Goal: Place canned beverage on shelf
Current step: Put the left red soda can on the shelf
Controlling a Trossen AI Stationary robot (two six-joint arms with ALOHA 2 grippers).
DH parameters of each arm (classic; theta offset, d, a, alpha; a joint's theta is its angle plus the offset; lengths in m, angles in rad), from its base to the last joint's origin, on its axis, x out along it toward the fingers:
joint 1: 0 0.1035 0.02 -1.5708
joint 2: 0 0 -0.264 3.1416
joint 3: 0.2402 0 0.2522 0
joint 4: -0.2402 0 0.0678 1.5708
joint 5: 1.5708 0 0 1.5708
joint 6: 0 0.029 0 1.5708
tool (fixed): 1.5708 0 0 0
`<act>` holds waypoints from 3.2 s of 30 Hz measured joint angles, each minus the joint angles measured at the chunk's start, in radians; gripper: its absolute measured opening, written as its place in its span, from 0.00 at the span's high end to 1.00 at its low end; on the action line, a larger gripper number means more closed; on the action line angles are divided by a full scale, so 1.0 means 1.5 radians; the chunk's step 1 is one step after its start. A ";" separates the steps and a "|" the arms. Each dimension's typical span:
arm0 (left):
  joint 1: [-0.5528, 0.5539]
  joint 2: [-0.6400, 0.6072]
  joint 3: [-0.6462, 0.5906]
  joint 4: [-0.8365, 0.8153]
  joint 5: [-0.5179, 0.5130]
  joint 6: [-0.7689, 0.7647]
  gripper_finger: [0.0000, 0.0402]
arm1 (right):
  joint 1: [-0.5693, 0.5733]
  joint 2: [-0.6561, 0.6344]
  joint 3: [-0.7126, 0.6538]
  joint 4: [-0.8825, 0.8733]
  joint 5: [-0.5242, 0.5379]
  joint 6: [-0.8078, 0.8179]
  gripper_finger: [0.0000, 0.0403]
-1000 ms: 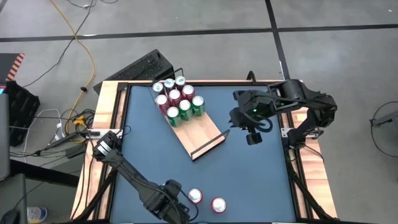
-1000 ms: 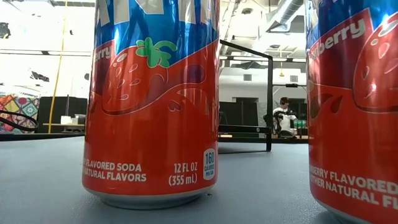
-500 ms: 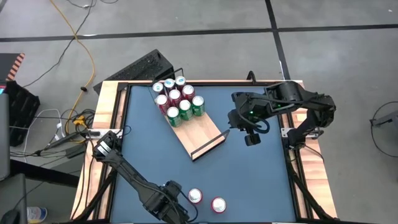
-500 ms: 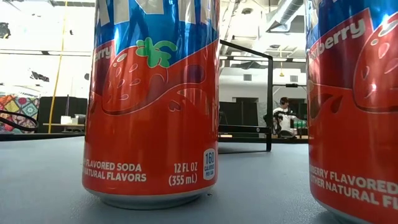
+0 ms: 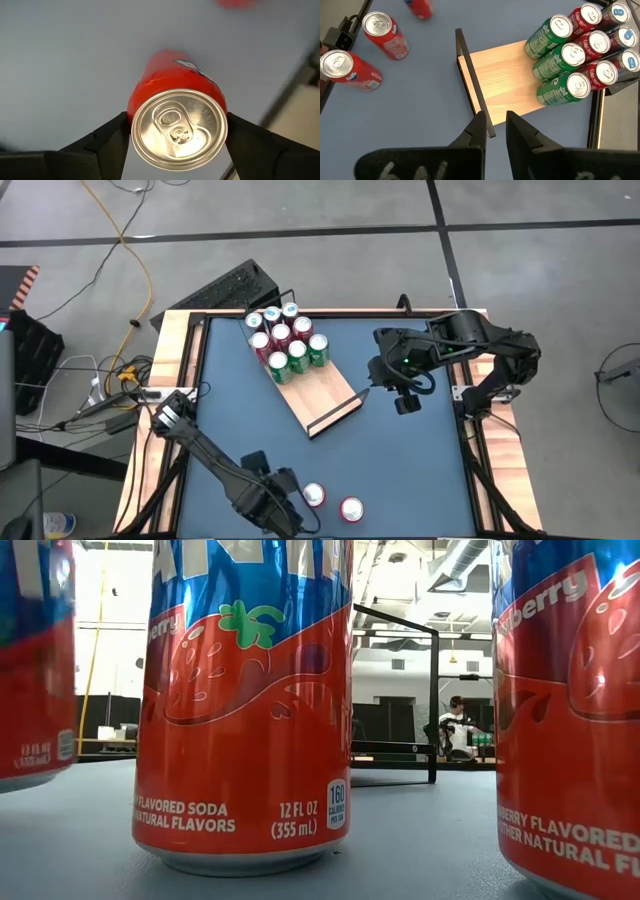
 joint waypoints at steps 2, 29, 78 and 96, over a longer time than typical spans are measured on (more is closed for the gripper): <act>0.007 0.000 0.011 -0.002 0.001 0.080 0.34 | 0.000 -0.003 0.000 0.000 0.000 0.000 0.85; 0.219 -0.182 0.074 -0.087 -0.173 0.984 0.34 | 0.001 -0.095 -0.001 -0.003 0.003 0.150 0.85; 0.494 -0.030 0.069 0.080 0.001 1.517 0.28 | -0.025 -0.138 0.000 0.008 0.004 0.069 0.85; 0.494 -0.031 0.057 0.096 -0.005 1.817 0.27 | -0.025 -0.139 0.000 -0.009 0.002 0.035 0.85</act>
